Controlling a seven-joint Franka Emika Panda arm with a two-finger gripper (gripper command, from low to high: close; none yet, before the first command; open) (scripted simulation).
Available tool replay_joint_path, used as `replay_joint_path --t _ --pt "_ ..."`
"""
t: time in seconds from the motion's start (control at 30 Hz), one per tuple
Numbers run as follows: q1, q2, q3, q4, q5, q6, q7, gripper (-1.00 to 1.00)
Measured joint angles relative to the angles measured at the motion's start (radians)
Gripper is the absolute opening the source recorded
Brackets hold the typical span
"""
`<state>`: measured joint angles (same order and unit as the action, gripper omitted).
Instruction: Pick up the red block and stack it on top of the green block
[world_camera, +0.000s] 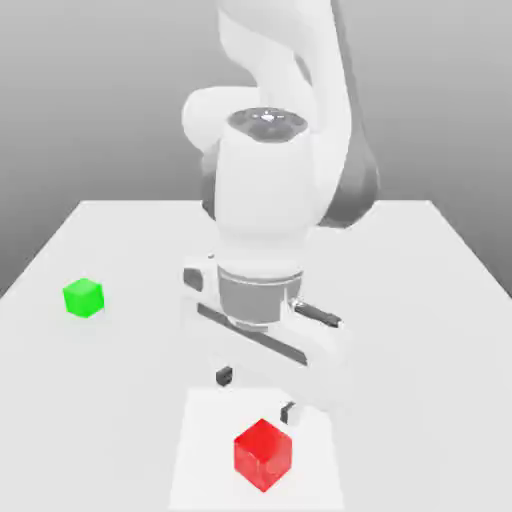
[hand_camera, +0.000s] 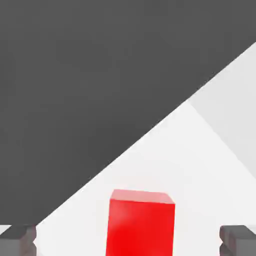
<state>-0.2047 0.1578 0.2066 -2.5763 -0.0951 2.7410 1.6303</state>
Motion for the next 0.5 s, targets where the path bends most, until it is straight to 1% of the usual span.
replay_joint_path --t 0.13,0.17,0.37,0.5 --pt "0.042 0.144 -0.055 0.017 -0.062 0.115 0.057 0.00" --pt "0.053 0.171 -0.068 0.021 -0.075 0.137 0.068 -1.00" --pt "0.058 0.185 -0.075 0.023 -0.082 0.150 0.073 -1.00" --pt "0.028 0.086 -0.034 0.008 -0.028 0.069 0.033 -1.00"
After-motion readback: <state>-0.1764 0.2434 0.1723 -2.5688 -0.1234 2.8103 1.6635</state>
